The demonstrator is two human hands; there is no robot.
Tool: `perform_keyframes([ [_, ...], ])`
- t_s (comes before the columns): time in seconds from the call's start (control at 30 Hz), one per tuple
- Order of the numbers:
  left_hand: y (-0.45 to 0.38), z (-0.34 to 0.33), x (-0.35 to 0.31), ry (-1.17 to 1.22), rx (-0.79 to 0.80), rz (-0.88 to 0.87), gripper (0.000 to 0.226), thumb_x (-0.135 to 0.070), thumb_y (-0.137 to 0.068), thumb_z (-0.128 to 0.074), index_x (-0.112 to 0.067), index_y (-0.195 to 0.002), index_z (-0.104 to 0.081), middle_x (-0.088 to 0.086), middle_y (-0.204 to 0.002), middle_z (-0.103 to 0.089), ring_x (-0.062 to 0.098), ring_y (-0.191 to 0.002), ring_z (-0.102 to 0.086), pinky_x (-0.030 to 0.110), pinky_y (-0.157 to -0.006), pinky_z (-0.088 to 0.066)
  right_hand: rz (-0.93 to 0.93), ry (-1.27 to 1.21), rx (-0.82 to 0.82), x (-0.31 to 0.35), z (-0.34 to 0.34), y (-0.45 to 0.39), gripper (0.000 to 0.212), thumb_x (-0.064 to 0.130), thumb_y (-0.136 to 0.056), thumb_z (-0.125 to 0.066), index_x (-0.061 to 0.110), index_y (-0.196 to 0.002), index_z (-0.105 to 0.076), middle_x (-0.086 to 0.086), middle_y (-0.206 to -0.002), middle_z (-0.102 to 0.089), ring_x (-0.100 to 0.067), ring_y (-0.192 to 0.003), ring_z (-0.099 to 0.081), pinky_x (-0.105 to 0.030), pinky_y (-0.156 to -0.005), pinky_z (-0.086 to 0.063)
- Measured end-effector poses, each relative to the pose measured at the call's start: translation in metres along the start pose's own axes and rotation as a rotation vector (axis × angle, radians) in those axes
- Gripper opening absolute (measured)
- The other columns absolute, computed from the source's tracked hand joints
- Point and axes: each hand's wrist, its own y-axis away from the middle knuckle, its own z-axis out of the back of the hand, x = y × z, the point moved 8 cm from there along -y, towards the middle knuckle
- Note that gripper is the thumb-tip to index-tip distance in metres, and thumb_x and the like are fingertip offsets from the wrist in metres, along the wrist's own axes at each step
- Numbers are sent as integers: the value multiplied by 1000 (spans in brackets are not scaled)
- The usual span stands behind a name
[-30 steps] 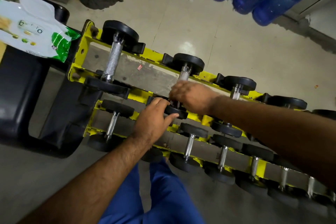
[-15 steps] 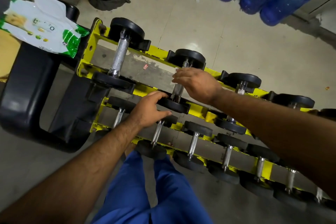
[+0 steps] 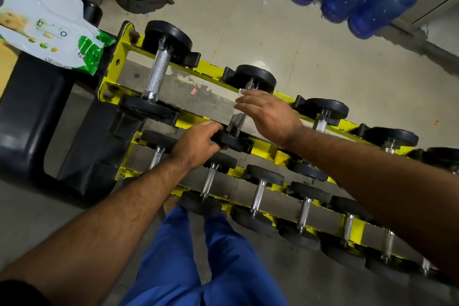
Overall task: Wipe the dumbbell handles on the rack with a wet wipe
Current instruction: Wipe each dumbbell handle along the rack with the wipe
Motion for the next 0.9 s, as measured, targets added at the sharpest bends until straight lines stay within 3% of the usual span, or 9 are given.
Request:
perform_keyframes([
  [0.07, 0, 5, -8, -99, -39, -56, 31, -23, -81, -77, -18, -108, -62, -5, -103, -60, 13, -98, -51, 31, -80, -49, 0, 7, -13, -1, -2, 2, 43, 5, -95, -36, 8, -125, -66, -11, -130, -65, -28, -131, -53, -42, -110, -41],
  [0.27, 4, 5, -42, -447, -99, -260, 42, -15, -70, -83, -12, -107, -62, 6, -98, -57, 23, -93, -50, 35, -73, -50, -62, -12, -91, -14, -6, 8, 39, -6, -91, -56, 7, -126, -65, -14, -131, -64, -30, -130, -54, -44, -110, -42],
  [0.47, 9, -24, -72, -657, -81, -431, 55, -3, -68, -79, -14, -119, -62, 7, -100, -55, 24, -92, -50, 42, -79, -46, -64, -52, -150, -21, -6, 11, 35, -4, -92, -52, 4, -123, -66, -15, -128, -65, -32, -129, -55, -46, -107, -45],
  [0.63, 8, -35, -83, -826, 0, -395, 56, -10, -63, -79, -17, -115, -62, 5, -99, -53, 23, -91, -50, 40, -78, -44, -64, -89, -183, -28, -14, 11, 36, -3, -92, -50, 3, -123, -66, -14, -128, -65, -32, -129, -54, -49, -105, -47],
  [0.9, 13, -38, -78, -818, -23, -263, 60, -13, -60, -84, -15, -117, -64, 8, -102, -59, 27, -94, -54, 43, -81, -47, -73, -138, -343, -27, 1, 7, 36, 1, -94, -43, 1, -120, -67, -15, -129, -65, -33, -128, -56, -47, -103, -49],
])
